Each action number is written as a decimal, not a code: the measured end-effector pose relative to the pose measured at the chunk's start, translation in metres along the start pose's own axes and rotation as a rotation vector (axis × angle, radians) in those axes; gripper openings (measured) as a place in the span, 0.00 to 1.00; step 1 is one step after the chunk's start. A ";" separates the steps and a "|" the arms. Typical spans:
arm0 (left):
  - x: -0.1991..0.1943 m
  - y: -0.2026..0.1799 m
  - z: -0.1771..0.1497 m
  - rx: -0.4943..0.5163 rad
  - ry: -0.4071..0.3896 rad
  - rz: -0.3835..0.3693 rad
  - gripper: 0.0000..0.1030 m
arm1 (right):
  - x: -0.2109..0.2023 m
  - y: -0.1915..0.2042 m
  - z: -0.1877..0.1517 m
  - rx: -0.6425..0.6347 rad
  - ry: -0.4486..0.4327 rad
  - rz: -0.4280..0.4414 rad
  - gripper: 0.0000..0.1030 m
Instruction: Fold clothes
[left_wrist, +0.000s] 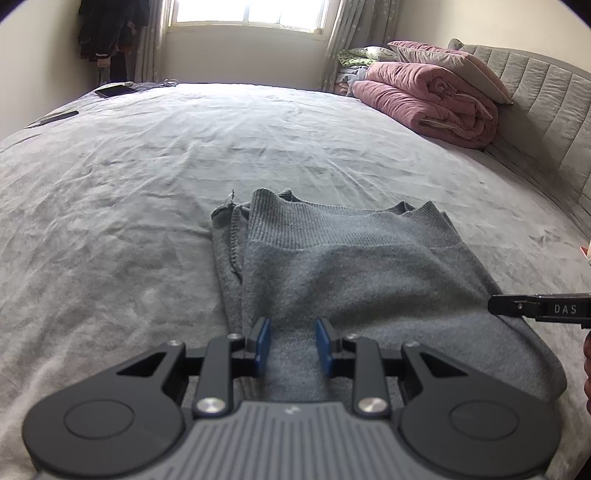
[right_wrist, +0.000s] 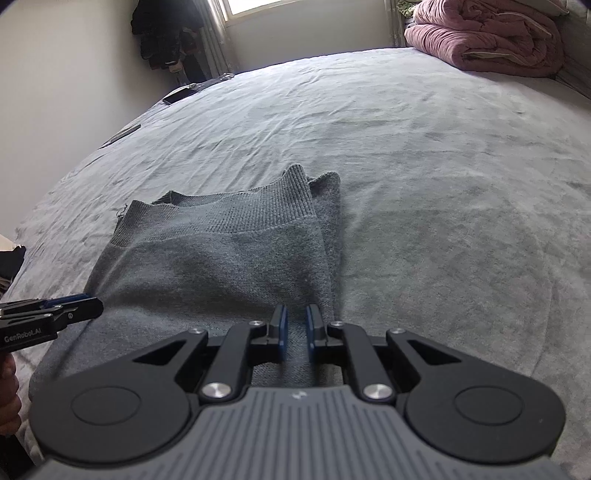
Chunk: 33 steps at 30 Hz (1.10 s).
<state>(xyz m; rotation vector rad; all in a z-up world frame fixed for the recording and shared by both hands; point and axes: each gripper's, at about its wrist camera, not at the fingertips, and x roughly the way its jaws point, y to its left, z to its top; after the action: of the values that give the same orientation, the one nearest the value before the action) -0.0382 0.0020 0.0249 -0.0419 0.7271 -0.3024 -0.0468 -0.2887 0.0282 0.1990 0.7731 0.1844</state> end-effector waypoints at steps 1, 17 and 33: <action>0.000 0.000 0.000 0.000 0.000 0.000 0.27 | 0.000 0.000 0.000 0.003 0.000 -0.001 0.11; 0.001 -0.004 -0.001 0.013 0.001 0.014 0.28 | -0.009 -0.014 -0.006 0.088 0.003 -0.074 0.36; 0.000 -0.004 -0.002 -0.004 0.006 0.015 0.28 | -0.023 -0.025 -0.013 0.169 -0.003 -0.052 0.38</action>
<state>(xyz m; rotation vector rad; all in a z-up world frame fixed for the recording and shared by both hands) -0.0399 -0.0016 0.0241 -0.0396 0.7341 -0.2873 -0.0700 -0.3167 0.0287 0.3386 0.7907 0.0699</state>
